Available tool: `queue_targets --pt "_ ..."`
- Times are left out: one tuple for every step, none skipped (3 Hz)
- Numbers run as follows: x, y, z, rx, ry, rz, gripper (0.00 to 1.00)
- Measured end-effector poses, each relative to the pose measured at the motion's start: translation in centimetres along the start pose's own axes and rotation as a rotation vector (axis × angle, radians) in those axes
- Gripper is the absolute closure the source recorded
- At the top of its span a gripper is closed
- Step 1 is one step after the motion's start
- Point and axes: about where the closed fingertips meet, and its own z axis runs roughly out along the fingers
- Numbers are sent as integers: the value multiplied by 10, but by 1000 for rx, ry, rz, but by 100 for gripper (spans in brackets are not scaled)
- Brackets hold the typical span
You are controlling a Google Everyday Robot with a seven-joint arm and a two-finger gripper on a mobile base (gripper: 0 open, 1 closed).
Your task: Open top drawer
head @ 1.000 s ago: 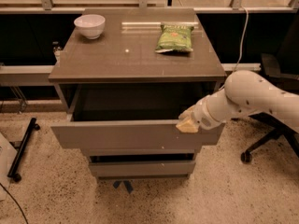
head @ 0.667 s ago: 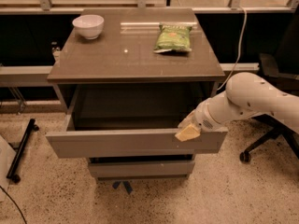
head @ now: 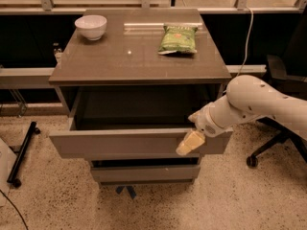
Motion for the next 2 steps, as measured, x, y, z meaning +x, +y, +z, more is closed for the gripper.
queue_targets --pt "22 12 4 -14 32 28 0" --pt "41 26 9 -51 75 36 14"
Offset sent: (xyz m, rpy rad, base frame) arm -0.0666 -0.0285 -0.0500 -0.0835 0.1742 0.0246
